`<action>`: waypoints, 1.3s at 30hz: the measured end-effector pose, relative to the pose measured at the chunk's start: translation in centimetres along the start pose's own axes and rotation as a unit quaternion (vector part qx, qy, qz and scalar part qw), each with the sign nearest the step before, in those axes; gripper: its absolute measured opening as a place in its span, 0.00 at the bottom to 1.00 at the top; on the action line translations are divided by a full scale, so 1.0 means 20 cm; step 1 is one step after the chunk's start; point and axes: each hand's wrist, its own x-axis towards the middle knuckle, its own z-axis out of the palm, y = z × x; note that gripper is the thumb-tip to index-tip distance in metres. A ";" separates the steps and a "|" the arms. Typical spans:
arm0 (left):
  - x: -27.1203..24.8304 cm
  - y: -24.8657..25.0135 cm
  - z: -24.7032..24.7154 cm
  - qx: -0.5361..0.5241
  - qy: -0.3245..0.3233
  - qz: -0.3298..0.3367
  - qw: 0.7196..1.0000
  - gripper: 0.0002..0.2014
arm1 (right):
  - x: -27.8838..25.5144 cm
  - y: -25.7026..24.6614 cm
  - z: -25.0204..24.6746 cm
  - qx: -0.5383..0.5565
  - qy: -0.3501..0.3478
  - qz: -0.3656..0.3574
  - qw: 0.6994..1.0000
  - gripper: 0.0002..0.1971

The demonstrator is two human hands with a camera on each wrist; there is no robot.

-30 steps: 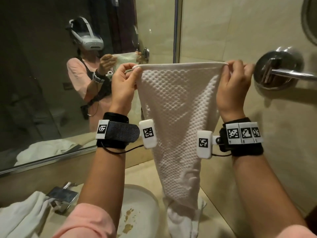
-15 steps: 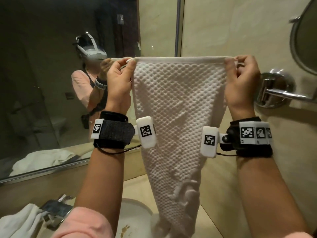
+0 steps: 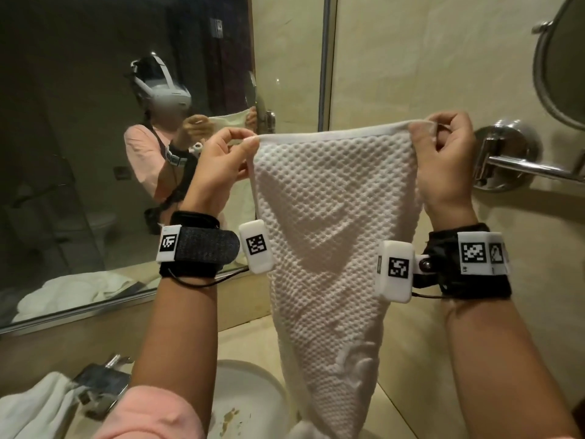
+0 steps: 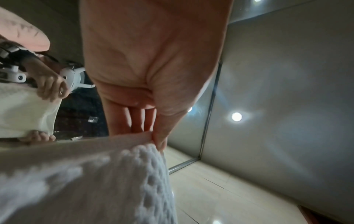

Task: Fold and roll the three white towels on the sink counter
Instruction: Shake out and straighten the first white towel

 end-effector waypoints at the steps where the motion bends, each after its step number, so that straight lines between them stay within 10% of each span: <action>1: 0.00 -0.02 -0.02 0.009 -0.004 -0.006 1.000 0.04 | -0.01 0.02 0.00 0.000 -0.009 0.008 1.000 0.08; 10: -0.01 -0.11 -0.15 0.055 -0.086 -0.056 0.993 0.28 | -0.05 0.15 0.07 -0.092 -0.080 0.050 0.991 0.02; 25: -0.05 -0.62 -0.43 0.151 -0.193 -0.313 0.918 0.16 | -0.28 0.63 0.34 -0.225 -0.315 0.180 0.904 0.03; 31: -0.01 -0.99 -0.54 0.103 -0.315 -0.411 0.849 0.12 | -0.39 0.87 0.47 -0.289 -0.438 0.218 0.823 0.03; 39: -0.04 -1.55 -0.51 0.110 -0.244 -0.520 0.811 0.17 | -0.65 1.37 0.72 -0.358 -0.434 0.255 0.786 0.05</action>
